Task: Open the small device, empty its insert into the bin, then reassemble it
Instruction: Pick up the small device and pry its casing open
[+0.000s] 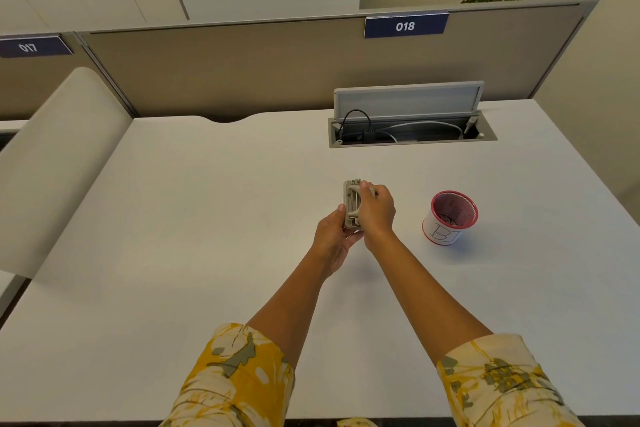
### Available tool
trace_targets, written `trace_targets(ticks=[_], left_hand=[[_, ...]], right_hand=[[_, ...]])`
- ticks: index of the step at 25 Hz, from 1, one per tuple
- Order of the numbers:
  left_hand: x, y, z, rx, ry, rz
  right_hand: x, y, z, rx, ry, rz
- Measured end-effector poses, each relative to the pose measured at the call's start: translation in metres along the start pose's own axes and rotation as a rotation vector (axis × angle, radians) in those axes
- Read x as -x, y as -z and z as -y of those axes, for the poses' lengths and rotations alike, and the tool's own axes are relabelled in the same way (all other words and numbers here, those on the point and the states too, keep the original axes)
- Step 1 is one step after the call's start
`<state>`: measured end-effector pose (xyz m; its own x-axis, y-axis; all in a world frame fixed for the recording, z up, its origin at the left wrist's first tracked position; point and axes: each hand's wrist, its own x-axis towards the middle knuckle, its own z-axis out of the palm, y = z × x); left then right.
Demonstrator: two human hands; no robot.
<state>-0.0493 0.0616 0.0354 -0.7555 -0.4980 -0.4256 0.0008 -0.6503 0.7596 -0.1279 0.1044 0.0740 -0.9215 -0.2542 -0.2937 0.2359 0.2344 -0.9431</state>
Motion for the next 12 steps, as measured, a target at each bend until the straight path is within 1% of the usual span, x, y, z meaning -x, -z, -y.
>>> trace_targets(ticks=[6,12], left_hand=[[0.0016,-0.0018,0.0011,0.054,-0.034,-0.010],[0.0021,0.0012,0.0051,0.035,-0.048,-0.049]], right_hand=[[0.0022,-0.0022,0.0048,0.019,0.011,-0.009],[0.0031,-0.0006,0.0059,-0.021,-0.079,0.001]])
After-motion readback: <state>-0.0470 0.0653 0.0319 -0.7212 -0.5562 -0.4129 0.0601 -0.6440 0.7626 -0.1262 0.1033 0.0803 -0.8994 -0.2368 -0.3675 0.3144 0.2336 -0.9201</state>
